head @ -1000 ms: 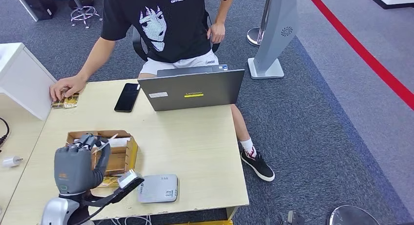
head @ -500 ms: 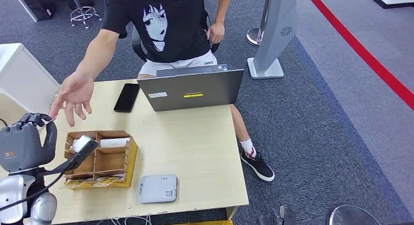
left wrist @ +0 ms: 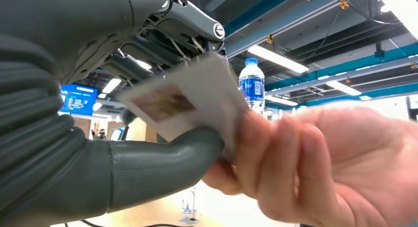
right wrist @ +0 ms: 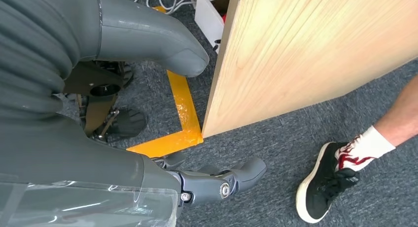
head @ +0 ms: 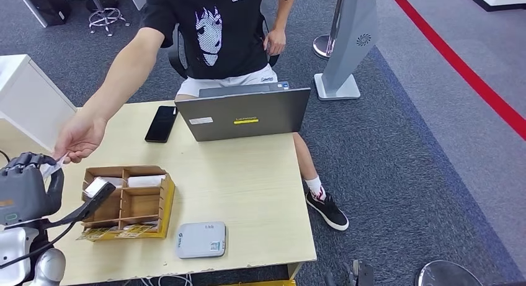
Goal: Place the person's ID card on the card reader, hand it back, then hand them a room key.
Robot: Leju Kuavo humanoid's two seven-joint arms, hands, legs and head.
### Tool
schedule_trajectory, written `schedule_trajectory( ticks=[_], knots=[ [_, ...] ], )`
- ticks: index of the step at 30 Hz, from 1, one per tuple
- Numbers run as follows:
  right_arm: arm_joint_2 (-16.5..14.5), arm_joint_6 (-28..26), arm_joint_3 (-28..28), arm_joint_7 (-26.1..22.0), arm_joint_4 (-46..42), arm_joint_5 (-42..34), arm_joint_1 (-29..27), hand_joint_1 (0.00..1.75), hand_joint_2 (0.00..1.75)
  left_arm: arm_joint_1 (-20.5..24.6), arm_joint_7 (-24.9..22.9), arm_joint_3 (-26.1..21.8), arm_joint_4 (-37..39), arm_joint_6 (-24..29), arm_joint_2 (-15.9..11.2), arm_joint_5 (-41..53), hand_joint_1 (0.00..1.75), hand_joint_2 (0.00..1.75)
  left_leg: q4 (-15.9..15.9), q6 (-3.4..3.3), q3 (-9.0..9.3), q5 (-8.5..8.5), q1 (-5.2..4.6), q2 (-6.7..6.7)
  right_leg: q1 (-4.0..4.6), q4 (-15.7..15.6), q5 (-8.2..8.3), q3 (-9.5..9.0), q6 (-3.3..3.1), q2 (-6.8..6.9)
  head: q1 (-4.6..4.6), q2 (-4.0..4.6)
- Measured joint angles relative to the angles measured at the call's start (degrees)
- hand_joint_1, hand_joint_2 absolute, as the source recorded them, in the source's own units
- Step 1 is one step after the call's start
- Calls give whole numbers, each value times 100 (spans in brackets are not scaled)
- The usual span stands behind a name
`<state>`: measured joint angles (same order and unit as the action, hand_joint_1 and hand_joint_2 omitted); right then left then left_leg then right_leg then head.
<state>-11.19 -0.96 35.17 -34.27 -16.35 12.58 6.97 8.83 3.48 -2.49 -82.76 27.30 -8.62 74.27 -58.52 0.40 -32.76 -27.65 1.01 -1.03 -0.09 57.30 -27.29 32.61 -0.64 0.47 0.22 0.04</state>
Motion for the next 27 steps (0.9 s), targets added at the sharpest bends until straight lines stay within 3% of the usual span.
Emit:
schedule_trajectory(
  ticks=[3,10,16,27],
  knots=[
    [0,-1,0,-2,0,5,-1,0,175,-10,3,0,28,8,31,-5,0,175,0,0,1,0,0,0,0,0,0,1,0,0,0,0],
    [0,-24,0,-61,0,44,-5,0,175,-196,201,0,-121,265,165,-377,0,175,0,0,0,0,1,0,1,0,-1,2,0,-1,1,0],
    [0,-64,5,-124,1,-13,-46,0,175,-693,654,42,-959,329,351,-1058,0,175,0,-2,0,-3,0,0,0,-2,-3,3,3,-1,0,0],
    [0,-83,9,-138,2,-40,-74,0,175,-1006,710,109,-1591,272,468,-1123,0,175,0,-2,1,-2,0,1,0,-2,-2,2,3,1,2,0]
  ],
)
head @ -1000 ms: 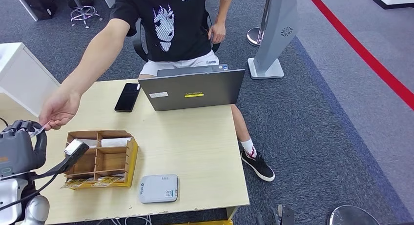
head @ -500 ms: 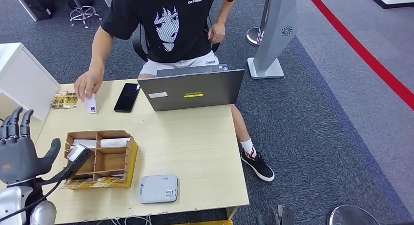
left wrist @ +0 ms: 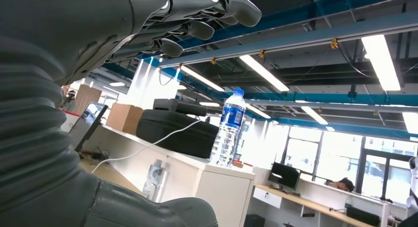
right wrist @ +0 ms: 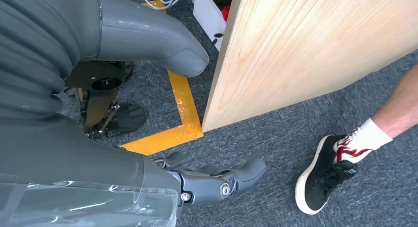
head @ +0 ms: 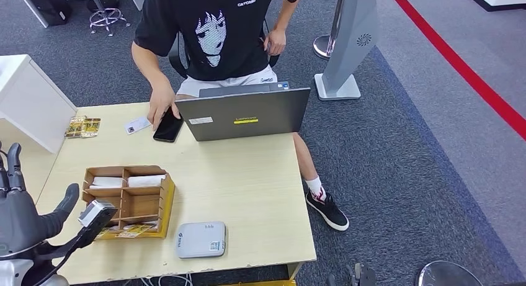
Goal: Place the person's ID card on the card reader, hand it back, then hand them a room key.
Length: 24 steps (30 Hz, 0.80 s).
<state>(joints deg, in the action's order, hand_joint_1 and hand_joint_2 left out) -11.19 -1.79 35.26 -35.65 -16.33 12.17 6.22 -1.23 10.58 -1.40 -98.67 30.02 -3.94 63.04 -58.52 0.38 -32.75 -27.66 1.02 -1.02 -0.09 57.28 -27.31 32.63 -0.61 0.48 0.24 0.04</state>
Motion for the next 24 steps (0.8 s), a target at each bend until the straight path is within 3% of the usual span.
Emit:
schedule_trajectory(
  ticks=[6,11,14,17,24],
  knots=[
    [0,-1,20,-33,0,-12,-6,0,175,-119,198,74,-134,-331,0,-136,0,175,0,0,-1,-1,0,-1,0,0,-1,0,0,-1,-1,0],
    [1,59,113,-163,-2,97,-51,0,175,-790,458,766,-562,-1021,-314,142,0,175,0,-1,-1,-13,-2,-5,-2,-1,-8,2,5,-7,-1,0],
    [-31,-108,117,-281,-3,274,-60,0,175,-1139,283,1264,-669,-1101,-565,285,0,175,0,-5,-1,-18,-3,-4,-4,-1,-14,1,11,-6,-2,0],
    [-132,-614,117,-374,-5,379,-49,0,175,-1347,-62,1690,-690,-1137,-831,344,0,175,1,-5,-1,-17,-2,-3,-3,-1,-15,1,11,-5,-1,0],
    [-269,-1195,43,-435,19,739,-9,0,175,-1467,-572,2429,-691,-1353,-1335,122,0,175,2,-4,0,-16,-2,-2,-3,1,-15,-1,10,-2,-1,0]
  ],
)
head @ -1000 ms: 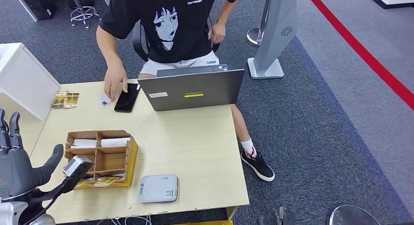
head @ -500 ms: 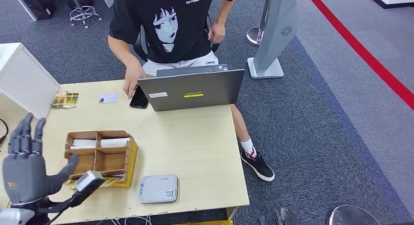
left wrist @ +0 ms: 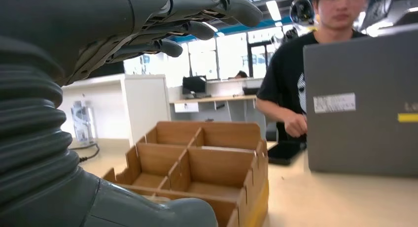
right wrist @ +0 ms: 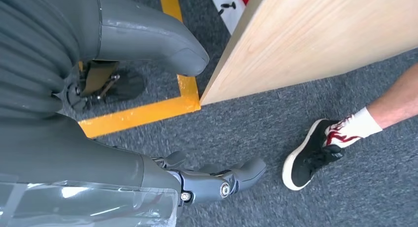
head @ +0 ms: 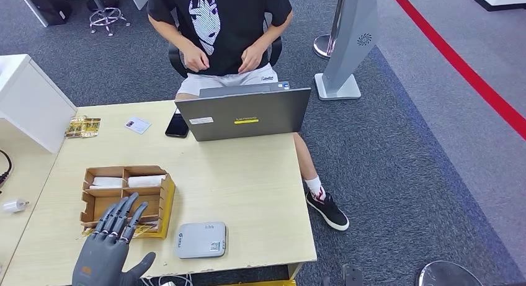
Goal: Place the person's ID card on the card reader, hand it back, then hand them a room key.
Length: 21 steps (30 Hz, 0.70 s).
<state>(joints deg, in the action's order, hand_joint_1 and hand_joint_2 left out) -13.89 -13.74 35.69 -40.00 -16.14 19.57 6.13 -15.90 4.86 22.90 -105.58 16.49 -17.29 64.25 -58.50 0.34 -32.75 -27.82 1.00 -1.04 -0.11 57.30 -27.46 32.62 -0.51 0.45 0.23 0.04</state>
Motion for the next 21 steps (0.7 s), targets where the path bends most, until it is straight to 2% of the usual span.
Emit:
schedule_trajectory(
  ticks=[5,11,15,21],
  knots=[
    [-45,-161,-104,-13,5,94,20,0,175,-15,-216,263,23,-108,-315,-64,0,175,0,0,0,0,-1,0,-1,0,0,0,0,0,-1,0],
    [-68,-157,-177,-13,16,109,24,0,175,-114,-513,323,19,-44,-471,-169,0,175,0,0,-1,-1,-2,0,-2,0,-1,0,0,1,-1,0],
    [-73,-103,-193,-13,27,104,22,0,175,-306,-621,176,12,50,-518,-297,0,175,0,0,-1,-1,-2,0,-1,0,-2,0,0,0,-1,0],
    [-140,-139,-194,-13,32,84,21,0,175,-561,-600,-316,13,301,-466,-1,0,175,0,0,-1,-1,-1,1,-1,0,-3,0,-1,2,-1,0]
  ],
)
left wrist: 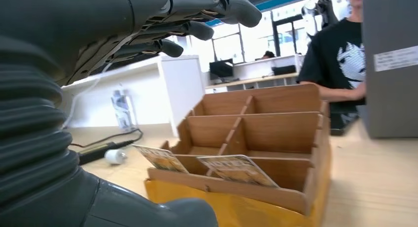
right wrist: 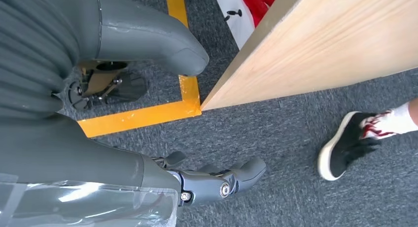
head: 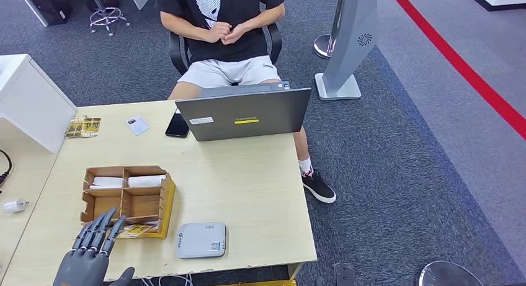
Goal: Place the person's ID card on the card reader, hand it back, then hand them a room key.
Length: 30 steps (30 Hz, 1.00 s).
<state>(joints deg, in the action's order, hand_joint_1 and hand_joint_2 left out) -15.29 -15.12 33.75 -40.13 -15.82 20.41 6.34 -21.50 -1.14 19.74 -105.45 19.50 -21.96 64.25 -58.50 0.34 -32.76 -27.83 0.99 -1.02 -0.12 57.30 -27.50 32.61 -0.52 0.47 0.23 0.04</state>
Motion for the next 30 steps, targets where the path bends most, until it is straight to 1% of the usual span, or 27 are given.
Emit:
schedule_trajectory(
  ticks=[5,13,16,20,22,26,30],
  knots=[
    [-25,-15,0,0,0,-1,0,0,175,-76,15,-171,-1,15,36,20,0,175,0,0,0,0,-1,0,0,0,0,-1,0,1,0,0],
    [-42,-21,-1,0,0,3,1,0,175,-122,16,-294,2,92,88,163,0,175,0,0,0,0,-1,0,-1,0,0,-1,0,1,-1,0],
    [-69,-23,-7,6,0,45,3,0,175,-138,14,-431,31,347,189,573,0,175,0,0,0,0,-1,1,0,0,0,-1,0,1,0,0],
    [-101,-13,-46,82,1,118,18,0,175,-136,-117,-746,280,840,350,1719,0,175,0,0,1,0,-1,0,0,0,0,-1,-1,1,-1,0],
    [-110,9,-73,117,3,128,25,0,175,-114,-177,-894,498,963,403,2029,0,175,0,0,2,0,0,0,0,0,0,-1,-1,1,-1,0],
    [-113,68,-136,159,8,168,34,0,175,22,-215,-1032,951,862,438,2066,0,175,0,0,1,1,0,2,0,0,0,-2,-1,2,-1,0],
    [-113,81,-179,181,11,192,38,0,175,212,-216,-1075,1343,643,386,2069,0,175,0,0,2,1,0,1,0,0,0,-2,-1,2,-1,0]
  ],
)
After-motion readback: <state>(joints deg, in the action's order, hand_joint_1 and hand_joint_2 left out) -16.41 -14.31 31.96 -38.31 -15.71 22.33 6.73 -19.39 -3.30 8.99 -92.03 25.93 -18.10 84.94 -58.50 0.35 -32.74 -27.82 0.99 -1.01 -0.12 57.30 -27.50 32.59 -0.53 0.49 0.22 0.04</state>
